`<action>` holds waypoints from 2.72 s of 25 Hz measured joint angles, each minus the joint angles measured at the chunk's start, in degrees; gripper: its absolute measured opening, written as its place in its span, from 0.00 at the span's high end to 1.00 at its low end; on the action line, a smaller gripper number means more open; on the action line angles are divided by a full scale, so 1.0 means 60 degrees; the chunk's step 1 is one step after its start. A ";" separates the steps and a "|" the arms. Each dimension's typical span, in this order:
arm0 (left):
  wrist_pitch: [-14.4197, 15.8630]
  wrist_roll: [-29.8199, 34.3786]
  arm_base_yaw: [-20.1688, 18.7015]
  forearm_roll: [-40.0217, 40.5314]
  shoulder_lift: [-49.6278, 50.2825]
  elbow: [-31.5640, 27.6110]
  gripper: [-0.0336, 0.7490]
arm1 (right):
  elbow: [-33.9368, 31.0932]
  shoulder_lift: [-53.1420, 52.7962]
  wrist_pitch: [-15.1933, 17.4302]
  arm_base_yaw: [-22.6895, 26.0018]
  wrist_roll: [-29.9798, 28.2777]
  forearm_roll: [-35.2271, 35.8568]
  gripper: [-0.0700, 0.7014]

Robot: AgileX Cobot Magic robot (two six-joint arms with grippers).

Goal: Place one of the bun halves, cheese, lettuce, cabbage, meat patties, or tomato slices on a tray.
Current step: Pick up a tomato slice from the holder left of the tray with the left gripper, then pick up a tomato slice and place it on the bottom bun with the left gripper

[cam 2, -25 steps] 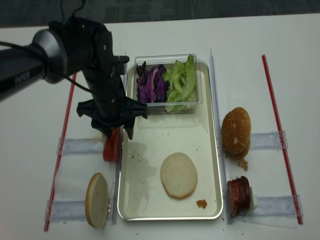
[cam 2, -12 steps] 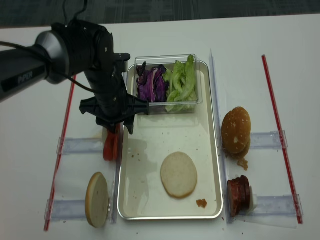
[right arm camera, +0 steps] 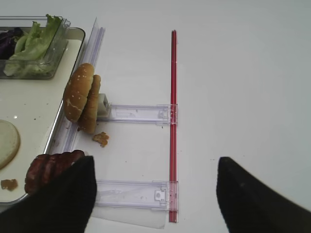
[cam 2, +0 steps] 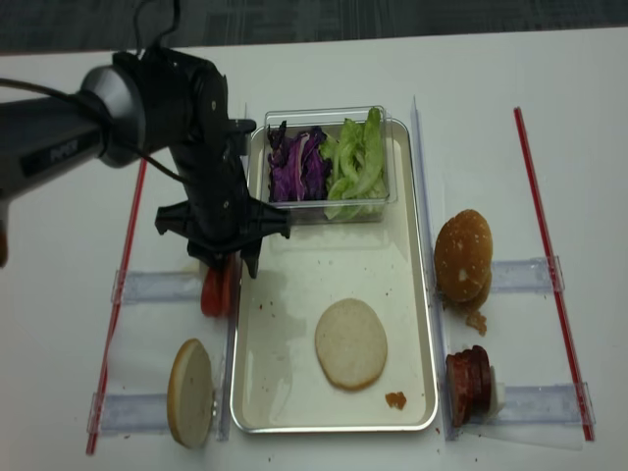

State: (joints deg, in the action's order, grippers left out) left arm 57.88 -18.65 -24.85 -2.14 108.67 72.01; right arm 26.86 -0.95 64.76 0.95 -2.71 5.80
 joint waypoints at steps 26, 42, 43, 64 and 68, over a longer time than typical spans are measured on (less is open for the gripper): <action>0.0016 -0.0042 -0.0006 0.0563 0.0059 0.0000 0.79 | 0.0000 0.0000 0.0000 0.0000 -0.0017 0.0000 0.22; 0.0084 -0.0216 -0.0006 0.1027 -0.0640 0.0015 0.95 | 0.0000 0.0000 0.0000 0.0000 -0.0017 0.0000 0.22; 0.0084 -0.0216 -0.0006 0.1027 -0.0743 0.0015 0.95 | 0.0000 0.0000 0.0000 0.0000 -0.0017 0.0000 0.22; 0.0135 -0.0164 0.0028 0.0357 -0.2455 0.0009 0.95 | 0.0000 0.0000 0.0000 0.0000 -0.0017 0.0000 0.22; -0.0477 0.0046 0.0050 -0.0225 -0.2709 -0.0588 0.95 | 0.0000 0.0000 0.0000 0.0000 -0.0017 0.0000 0.22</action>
State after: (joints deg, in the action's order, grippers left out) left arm 55.02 -18.38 -24.55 -3.49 92.42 68.48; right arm 26.86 -0.95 64.76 0.95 -2.81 5.80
